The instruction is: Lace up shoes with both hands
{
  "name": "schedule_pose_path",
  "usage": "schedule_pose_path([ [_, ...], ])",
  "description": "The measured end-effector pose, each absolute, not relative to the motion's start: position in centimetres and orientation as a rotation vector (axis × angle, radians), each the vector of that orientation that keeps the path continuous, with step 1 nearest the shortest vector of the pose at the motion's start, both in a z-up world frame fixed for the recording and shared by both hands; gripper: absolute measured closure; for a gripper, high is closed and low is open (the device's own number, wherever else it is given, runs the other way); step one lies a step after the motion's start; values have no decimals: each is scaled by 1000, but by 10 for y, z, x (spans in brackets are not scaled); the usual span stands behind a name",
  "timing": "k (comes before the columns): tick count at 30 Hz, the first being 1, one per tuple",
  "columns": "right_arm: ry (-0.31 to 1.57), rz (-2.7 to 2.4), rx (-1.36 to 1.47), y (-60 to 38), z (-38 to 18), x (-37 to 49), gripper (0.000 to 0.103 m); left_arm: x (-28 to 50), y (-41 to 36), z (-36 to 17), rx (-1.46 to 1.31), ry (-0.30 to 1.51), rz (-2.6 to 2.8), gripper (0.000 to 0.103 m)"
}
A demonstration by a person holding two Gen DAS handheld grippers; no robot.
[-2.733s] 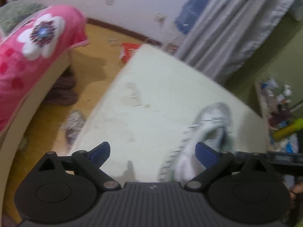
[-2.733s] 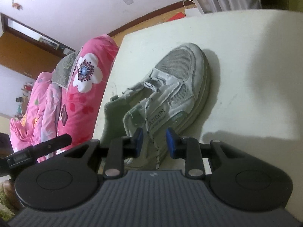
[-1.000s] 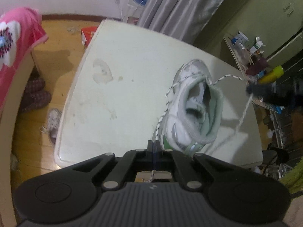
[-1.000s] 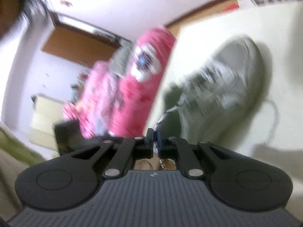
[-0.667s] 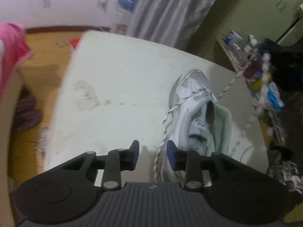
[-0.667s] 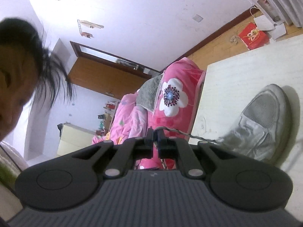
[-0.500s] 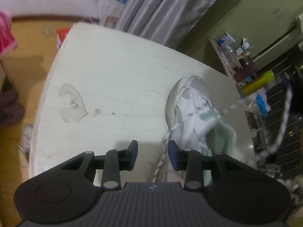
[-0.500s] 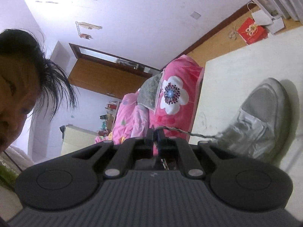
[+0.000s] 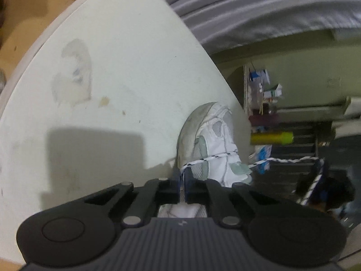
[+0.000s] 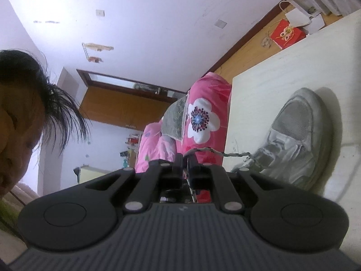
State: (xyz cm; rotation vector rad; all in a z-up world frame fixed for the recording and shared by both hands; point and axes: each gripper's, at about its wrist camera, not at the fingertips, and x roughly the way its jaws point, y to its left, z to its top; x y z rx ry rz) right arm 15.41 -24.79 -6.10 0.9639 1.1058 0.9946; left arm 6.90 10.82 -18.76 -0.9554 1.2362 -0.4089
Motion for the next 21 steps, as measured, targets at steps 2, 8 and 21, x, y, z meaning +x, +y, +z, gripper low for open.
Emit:
schedule_pose_path([
  [2, 1105, 990, 988, -251, -64, 155, 98, 61, 112, -178, -981, 1195, -402, 101],
  [8, 1102, 976, 1060, -258, -72, 159, 98, 43, 104, -122, -947, 1081, -431, 101],
  [21, 1181, 1130, 1239, -211, -94, 191, 97, 32, -4, -98, -481, 1133, -515, 100],
])
